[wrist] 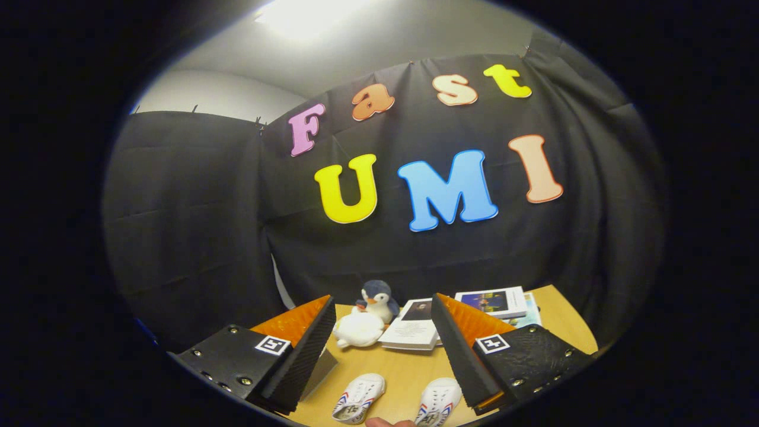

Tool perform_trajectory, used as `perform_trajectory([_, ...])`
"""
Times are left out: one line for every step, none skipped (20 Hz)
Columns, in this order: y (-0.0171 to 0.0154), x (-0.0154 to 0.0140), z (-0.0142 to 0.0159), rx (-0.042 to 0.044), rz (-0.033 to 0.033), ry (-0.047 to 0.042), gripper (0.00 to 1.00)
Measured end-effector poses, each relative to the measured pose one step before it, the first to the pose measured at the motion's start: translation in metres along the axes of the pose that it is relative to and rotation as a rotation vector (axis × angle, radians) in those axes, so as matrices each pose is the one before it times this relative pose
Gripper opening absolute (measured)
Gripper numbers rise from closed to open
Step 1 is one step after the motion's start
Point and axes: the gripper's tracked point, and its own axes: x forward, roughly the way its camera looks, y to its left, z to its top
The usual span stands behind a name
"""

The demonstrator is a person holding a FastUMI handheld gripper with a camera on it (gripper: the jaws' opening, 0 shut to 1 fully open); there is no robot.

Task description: Open the storage box then place both shoes into the box .Put the left shoe in first, then the right shoe, with the right side of both shoes facing outward in a uniform manner.

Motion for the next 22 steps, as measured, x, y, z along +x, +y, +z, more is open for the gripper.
perform_trajectory([0.00821,0.00829,-0.01203,0.02981,0.03311,0.03286,0.98])
perform_trajectory([0.00804,0.01007,-0.01362,0.03377,0.03815,0.04481,0.98])
perform_trajectory([0.00960,0.00881,-0.01733,0.03178,0.03493,0.06018,0.98])
perform_trajectory([0.00674,0.00825,-0.01518,0.03841,0.03641,0.05479,0.98])
perform_trajectory([0.00583,0.01085,-0.01446,0.03765,0.03629,0.04888,0.98])
perform_trajectory([0.00483,0.01056,-0.01281,0.03347,0.02822,0.04723,0.98])
perform_trajectory([0.00345,0.00938,-0.01158,0.02732,0.02752,0.04435,0.98])
perform_trajectory([0.00286,0.00836,-0.01029,0.02534,0.02439,0.03799,0.98])
perform_trajectory([0.00435,0.00820,-0.00811,0.02793,0.02110,0.03496,0.98])
perform_trajectory([0.00361,0.00778,-0.00592,0.02837,0.02150,0.02581,0.97])
perform_trajectory([0.00192,0.00919,-0.00824,0.01556,0.00344,0.02971,0.97])
perform_trajectory([0.00197,0.01035,-0.00804,0.00619,0.01490,0.03690,0.97])
perform_trajectory([0.00120,0.01280,-0.00979,0.01157,0.02247,0.03258,0.97])
perform_trajectory([0.00009,0.01301,-0.00826,0.02310,0.02186,0.03482,0.97])
perform_trajectory([-0.00119,0.01141,-0.00929,0.02905,0.01420,0.03101,0.97])
perform_trajectory([-0.00289,0.01154,-0.00716,0.03471,0.01846,0.02801,0.97])
perform_trajectory([-0.00092,0.00917,-0.00624,0.03895,0.01818,0.01956,0.97])
perform_trajectory([-0.00362,0.00969,-0.00625,0.03784,0.01806,0.01729,0.97])
perform_trajectory([-0.00492,0.01151,-0.00196,0.03458,0.00471,0.00862,0.97])
perform_trajectory([-0.00349,0.00889,-0.00241,0.01957,0.00996,0.00933,0.97])
perform_trajectory([-0.00106,0.00749,-0.00224,0.01647,0.01257,0.00261,0.97])
perform_trajectory([-0.00216,0.00790,-0.00331,0.01931,0.01237,0.00943,0.97])
